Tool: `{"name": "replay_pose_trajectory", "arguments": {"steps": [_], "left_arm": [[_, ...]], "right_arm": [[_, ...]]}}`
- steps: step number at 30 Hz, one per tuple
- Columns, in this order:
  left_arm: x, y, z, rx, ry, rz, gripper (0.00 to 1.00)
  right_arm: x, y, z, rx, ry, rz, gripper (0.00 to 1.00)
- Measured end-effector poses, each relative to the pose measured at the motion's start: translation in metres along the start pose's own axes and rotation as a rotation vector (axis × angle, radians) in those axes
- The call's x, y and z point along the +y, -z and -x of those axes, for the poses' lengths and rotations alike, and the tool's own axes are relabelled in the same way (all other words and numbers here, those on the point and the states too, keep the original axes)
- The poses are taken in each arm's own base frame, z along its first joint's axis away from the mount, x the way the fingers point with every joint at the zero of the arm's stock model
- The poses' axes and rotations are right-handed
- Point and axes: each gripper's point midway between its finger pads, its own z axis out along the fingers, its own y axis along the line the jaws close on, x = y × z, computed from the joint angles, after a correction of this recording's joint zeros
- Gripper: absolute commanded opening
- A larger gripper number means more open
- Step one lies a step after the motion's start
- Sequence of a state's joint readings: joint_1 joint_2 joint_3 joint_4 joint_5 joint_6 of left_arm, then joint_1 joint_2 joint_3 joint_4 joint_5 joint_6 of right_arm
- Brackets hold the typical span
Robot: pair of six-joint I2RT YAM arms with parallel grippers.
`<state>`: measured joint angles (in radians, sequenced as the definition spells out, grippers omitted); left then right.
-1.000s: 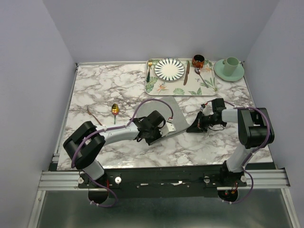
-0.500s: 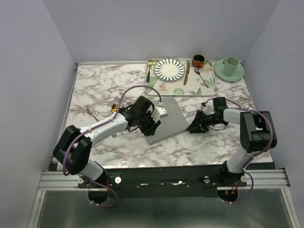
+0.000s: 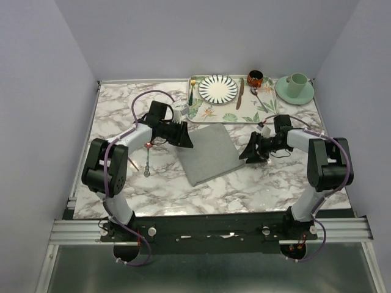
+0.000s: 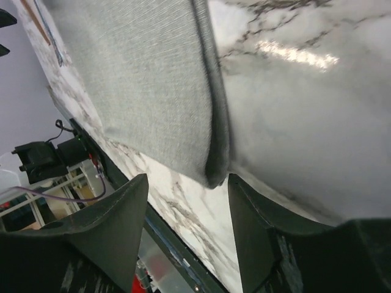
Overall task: Fold the napkin into a case and place the utensils inside
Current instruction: Smooth out the lower triangle-folded napkin at the center of the board.
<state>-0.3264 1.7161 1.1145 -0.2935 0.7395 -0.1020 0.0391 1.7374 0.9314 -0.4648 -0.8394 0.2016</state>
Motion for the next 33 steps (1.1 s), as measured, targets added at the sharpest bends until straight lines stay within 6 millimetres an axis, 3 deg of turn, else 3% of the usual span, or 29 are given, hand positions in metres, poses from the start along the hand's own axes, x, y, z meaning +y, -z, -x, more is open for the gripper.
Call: {"name": "replay_pose_trajectory", "arguments": {"steps": [4, 8, 11, 12, 16, 19, 27, 30, 33], "left_arm": [[0.026, -0.01, 0.002, -0.011, 0.133, -0.034, 0.44], [0.051, -0.017, -0.01, 0.004, 0.238, -0.038, 0.43], [0.072, -0.025, -0.02, 0.021, 0.339, -0.059, 0.42], [0.074, -0.025, -0.02, 0.019, 0.359, -0.076, 0.42], [0.078, -0.024, -0.018, 0.017, 0.41, -0.121, 0.41], [0.077, -0.025, -0.019, 0.026, 0.424, -0.145, 0.41], [0.06, -0.016, -0.035, 0.067, 0.372, -0.154, 0.43], [0.042, -0.002, -0.044, 0.1, 0.319, -0.145, 0.44], [0.024, 0.015, -0.033, 0.08, 0.199, -0.13, 0.45]], "right_arm": [[-0.014, -0.012, 0.002, 0.033, -0.052, -0.019, 0.59], [-0.016, -0.015, 0.003, 0.042, -0.072, -0.013, 0.48], [-0.019, -0.017, 0.002, 0.052, -0.088, -0.014, 0.33], [-0.019, -0.018, 0.001, 0.054, -0.086, -0.012, 0.23], [-0.025, -0.02, -0.004, 0.064, -0.091, -0.025, 0.11], [-0.028, -0.021, -0.013, 0.079, -0.099, -0.027, 0.16], [-0.024, -0.009, -0.019, 0.078, -0.026, -0.054, 0.49], [-0.017, 0.002, -0.007, 0.067, 0.052, -0.079, 0.58], [-0.001, 0.019, 0.015, 0.03, 0.171, -0.09, 0.58]]}}
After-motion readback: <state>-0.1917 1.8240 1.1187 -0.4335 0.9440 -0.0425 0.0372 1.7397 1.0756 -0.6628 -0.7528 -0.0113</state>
